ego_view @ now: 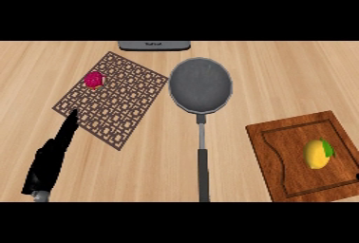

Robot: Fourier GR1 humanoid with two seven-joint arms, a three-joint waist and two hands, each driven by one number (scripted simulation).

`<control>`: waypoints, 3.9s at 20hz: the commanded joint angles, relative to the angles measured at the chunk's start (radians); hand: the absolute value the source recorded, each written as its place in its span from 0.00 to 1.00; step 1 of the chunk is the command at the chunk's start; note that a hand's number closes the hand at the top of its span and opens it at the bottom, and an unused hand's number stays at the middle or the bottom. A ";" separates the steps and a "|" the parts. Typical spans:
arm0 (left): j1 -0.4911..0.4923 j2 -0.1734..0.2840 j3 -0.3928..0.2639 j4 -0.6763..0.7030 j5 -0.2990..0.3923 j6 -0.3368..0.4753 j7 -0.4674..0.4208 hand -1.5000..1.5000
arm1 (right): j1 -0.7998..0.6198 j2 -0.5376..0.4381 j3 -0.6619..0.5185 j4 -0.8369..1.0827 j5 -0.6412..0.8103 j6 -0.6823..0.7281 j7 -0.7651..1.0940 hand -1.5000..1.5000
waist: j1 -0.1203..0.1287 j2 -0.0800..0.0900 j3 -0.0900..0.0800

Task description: Pick the lemon from the cutting board and place it in the pan

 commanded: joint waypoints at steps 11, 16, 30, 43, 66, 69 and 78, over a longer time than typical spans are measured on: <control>-0.017 -0.030 0.006 -0.017 -0.035 -0.042 0.029 0.50 | -0.325 -0.144 0.074 0.076 -0.162 0.295 0.378 0.00 | 0.035 0.009 0.004; -0.045 -0.039 0.019 0.008 -0.036 -0.059 0.030 0.50 | -0.397 -0.170 0.148 0.150 -0.198 0.365 0.416 0.00 | 0.033 0.010 0.004; 0.048 -0.064 0.025 -0.004 -0.077 -0.061 -0.016 0.50 | -0.582 -0.150 0.316 0.274 -0.310 0.443 0.535 0.00 | 0.025 0.004 0.003; 0.021 -0.084 0.054 -0.051 -0.097 -0.049 0.058 0.50 | -0.627 -0.124 0.407 0.438 -0.344 0.489 0.543 0.00 | 0.013 0.001 0.003; 0.017 -0.124 0.126 0.006 -0.128 -0.138 0.010 0.50 | -0.665 0.081 0.443 0.679 -0.192 0.442 0.389 0.00 | 0.017 0.004 0.004; -0.047 -0.151 0.130 0.015 -0.158 -0.132 0.068 0.50 | -0.671 0.075 0.376 0.653 -0.172 0.440 0.353 1.00 | 0.011 0.004 0.004; 0.018 -0.158 0.149 -0.051 -0.165 -0.159 0.062 0.50 | -0.590 0.155 0.317 0.642 -0.132 0.382 0.270 1.00 | 0.010 0.003 0.004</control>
